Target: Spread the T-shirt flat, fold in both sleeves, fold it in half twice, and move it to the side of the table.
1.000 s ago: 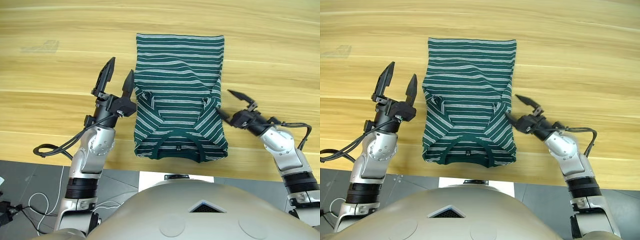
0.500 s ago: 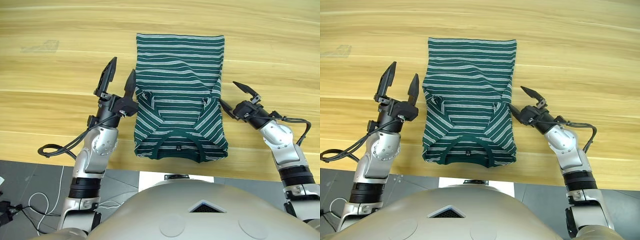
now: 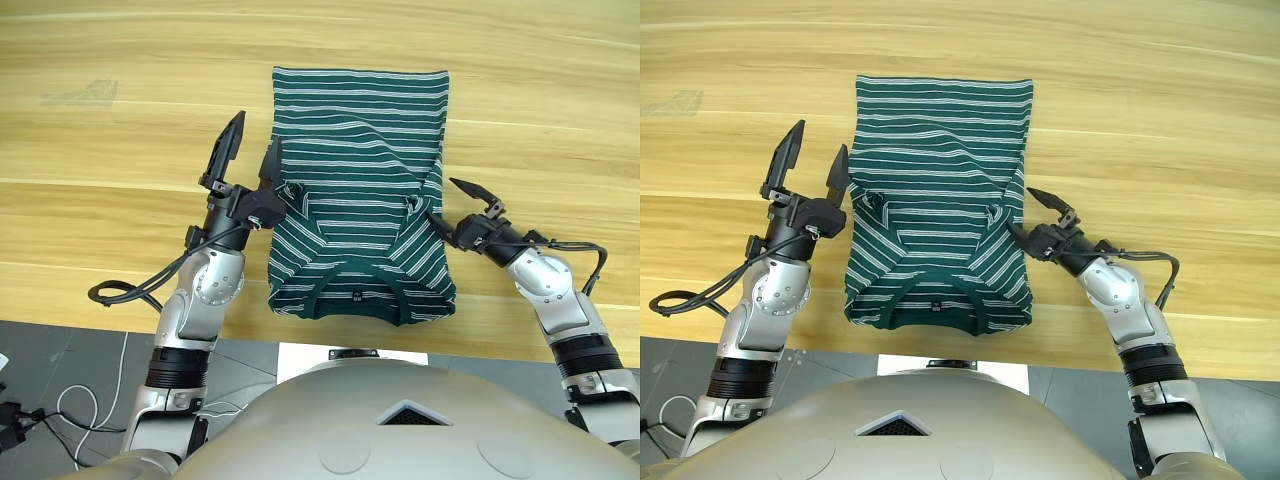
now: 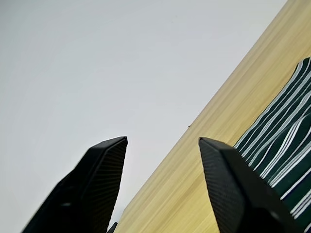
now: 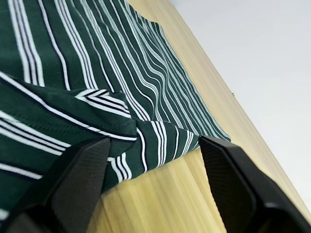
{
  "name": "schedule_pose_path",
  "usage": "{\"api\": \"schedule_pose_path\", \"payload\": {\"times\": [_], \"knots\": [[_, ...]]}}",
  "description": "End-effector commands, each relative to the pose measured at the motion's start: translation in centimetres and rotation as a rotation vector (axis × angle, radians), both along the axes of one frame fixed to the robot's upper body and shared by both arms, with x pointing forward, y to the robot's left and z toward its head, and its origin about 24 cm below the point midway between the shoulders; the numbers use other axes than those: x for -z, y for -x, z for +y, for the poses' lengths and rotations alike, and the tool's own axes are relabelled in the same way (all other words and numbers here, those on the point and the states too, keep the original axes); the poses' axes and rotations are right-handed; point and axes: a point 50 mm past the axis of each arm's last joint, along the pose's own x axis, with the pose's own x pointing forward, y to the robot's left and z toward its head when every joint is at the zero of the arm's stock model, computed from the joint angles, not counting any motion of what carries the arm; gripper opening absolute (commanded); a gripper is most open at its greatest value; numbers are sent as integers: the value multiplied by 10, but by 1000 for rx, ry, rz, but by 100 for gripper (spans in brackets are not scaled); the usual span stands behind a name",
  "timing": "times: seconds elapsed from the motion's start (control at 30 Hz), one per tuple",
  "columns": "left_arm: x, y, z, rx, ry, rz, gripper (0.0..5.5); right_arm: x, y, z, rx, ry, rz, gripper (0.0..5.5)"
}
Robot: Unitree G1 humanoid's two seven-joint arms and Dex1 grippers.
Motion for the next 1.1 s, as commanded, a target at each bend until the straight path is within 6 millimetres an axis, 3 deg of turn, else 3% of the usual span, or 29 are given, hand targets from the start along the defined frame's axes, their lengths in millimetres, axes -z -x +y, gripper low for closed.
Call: {"api": "schedule_pose_path", "payload": {"times": [0.03,0.3,0.5,0.7,0.8,0.87,0.93,1.0,1.1], "knots": [[-3,-4,-5,14,-4,-16,276,9,-1,1,13,50,34,336],[0,-2,-1,5,-11,-4,276,6,1,-22,204,26,43,336],[3,-1,1,6,-32,13,276,3,14,-22,243,-2,73,336],[10,0,9,58,-129,48,276,2,20,5,155,-48,73,336],[7,2,25,81,-198,46,276,-18,14,17,105,-114,-46,336],[2,11,50,80,-300,79,276,-45,5,-10,155,-80,-173,336],[4,23,76,68,-477,165,276,-59,4,-50,205,79,-240,336],[5,36,89,97,-557,284,276,-60,12,-83,233,237,-242,336],[15,59,101,161,-692,506,276,-48,31,-95,140,362,-152,336]]}}
